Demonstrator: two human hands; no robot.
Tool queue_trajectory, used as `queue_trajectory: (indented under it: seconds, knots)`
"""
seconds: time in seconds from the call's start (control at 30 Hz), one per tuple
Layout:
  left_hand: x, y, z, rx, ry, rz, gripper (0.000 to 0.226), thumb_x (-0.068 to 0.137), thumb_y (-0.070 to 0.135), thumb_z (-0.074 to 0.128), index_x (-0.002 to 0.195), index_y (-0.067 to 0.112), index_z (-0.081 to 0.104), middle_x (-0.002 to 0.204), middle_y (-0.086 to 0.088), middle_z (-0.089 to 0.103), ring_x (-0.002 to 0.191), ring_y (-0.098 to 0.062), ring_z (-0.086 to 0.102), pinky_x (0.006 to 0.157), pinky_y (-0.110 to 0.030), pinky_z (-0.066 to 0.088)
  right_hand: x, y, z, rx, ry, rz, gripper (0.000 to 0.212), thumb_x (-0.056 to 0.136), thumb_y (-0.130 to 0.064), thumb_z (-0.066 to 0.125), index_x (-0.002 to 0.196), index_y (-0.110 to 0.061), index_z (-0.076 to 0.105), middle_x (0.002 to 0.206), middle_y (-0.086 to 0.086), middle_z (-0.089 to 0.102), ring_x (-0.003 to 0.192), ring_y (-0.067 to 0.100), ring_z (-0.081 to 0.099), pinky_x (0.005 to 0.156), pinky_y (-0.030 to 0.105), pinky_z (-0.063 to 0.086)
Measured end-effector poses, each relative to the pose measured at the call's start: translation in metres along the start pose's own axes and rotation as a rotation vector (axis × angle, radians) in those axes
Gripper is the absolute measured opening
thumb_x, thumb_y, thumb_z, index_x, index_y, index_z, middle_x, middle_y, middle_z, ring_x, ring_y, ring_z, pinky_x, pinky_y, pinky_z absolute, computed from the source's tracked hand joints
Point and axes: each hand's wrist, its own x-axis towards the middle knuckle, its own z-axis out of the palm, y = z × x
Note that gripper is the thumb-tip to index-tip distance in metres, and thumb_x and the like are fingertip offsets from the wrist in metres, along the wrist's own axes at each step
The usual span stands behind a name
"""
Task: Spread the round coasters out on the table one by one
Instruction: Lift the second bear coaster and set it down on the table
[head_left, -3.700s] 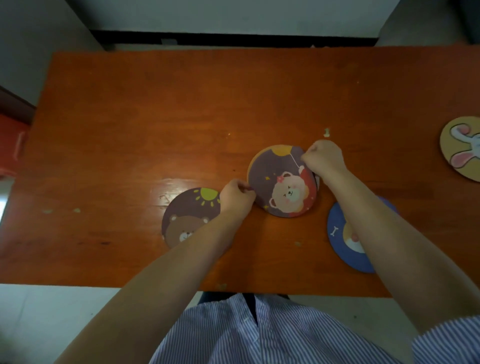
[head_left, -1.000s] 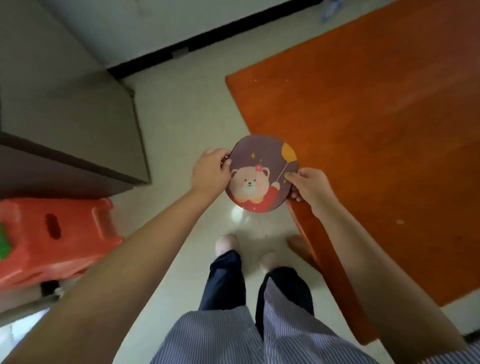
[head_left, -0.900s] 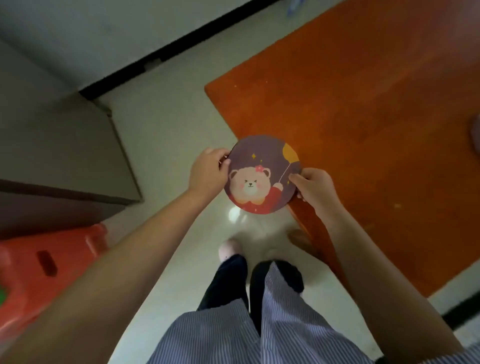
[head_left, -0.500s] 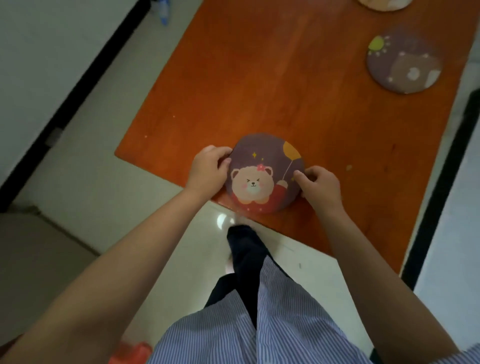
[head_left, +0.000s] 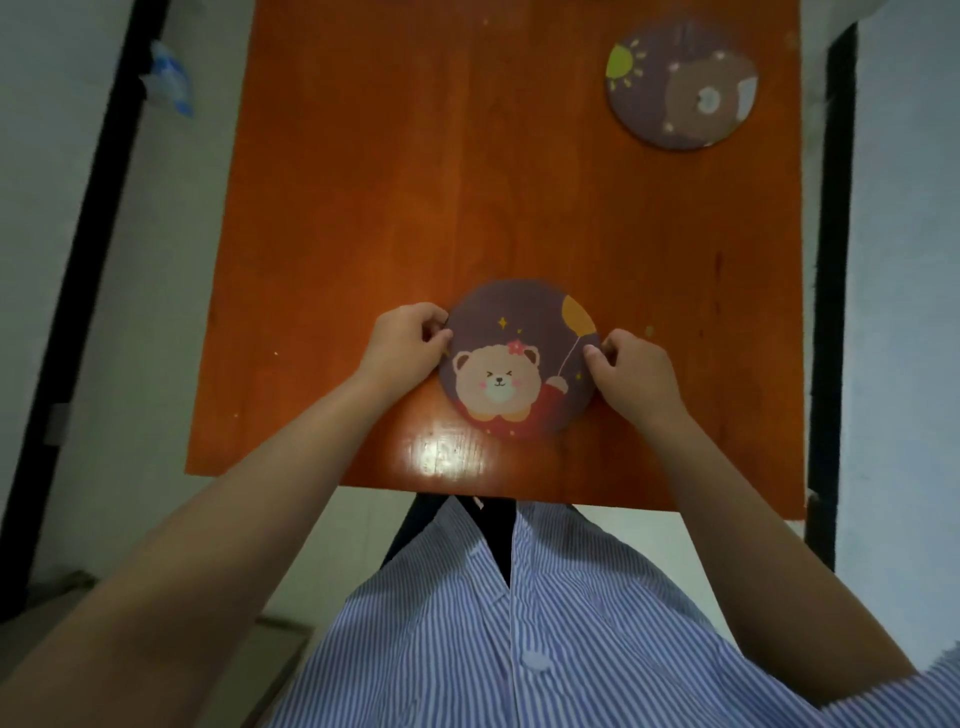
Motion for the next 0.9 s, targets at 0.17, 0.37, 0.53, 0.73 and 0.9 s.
queue_trajectory:
  seconds: [0.17, 0.37, 0.53, 0.73, 0.9]
  knots:
    - [0.003, 0.001, 0.0, -0.031, 0.007, 0.007, 0.021, 0.085, 0.01, 0.057, 0.103, 0.003, 0.065, 0.095, -0.016, 0.07, 0.092, -0.028, 0.06, 0.079, -0.027, 0.04, -0.008, 0.001, 0.005, 0.005, -0.009, 0.061, 0.026, 0.097, -0.022, 0.044, 0.075, -0.007, 0.041, 0.056, 0.0, 0.032, 0.057, 0.021, 0.035, 0.045, 0.026, 0.02]
    - [0.009, 0.002, -0.001, -0.012, 0.005, 0.057, 0.019, 0.084, 0.009, 0.058, 0.099, 0.002, 0.066, 0.094, -0.017, 0.07, 0.092, -0.029, 0.059, 0.079, -0.029, 0.042, -0.011, -0.006, 0.011, 0.059, 0.083, 0.148, 0.02, 0.099, -0.022, 0.041, 0.082, -0.01, 0.043, 0.058, -0.005, 0.034, 0.05, 0.009, 0.032, 0.044, 0.022, 0.02]
    - [0.013, -0.001, 0.001, 0.035, 0.006, 0.102, 0.017, 0.085, 0.01, 0.056, 0.096, 0.005, 0.068, 0.091, -0.015, 0.07, 0.091, -0.029, 0.058, 0.074, -0.027, 0.037, -0.006, -0.008, 0.006, -0.023, 0.023, 0.158, 0.025, 0.097, -0.023, 0.043, 0.089, -0.002, 0.054, 0.062, 0.003, 0.039, 0.067, 0.024, 0.043, 0.053, 0.028, 0.03]
    - [0.014, -0.003, 0.003, 0.073, 0.016, 0.128, 0.019, 0.085, 0.013, 0.056, 0.099, 0.007, 0.067, 0.091, -0.013, 0.07, 0.09, -0.027, 0.057, 0.073, -0.026, 0.034, -0.004, -0.007, 0.006, -0.036, 0.034, 0.172, 0.027, 0.096, -0.024, 0.046, 0.092, 0.001, 0.057, 0.074, 0.011, 0.048, 0.069, 0.026, 0.045, 0.058, 0.032, 0.033]
    - [0.012, -0.004, 0.002, 0.093, 0.008, 0.149, 0.018, 0.084, 0.012, 0.057, 0.098, 0.006, 0.067, 0.09, -0.015, 0.069, 0.088, -0.027, 0.057, 0.071, -0.026, 0.034, -0.001, -0.006, 0.007, -0.056, 0.034, 0.186, 0.024, 0.096, -0.025, 0.046, 0.08, -0.008, 0.047, 0.06, 0.002, 0.039, 0.069, 0.026, 0.046, 0.049, 0.026, 0.028]
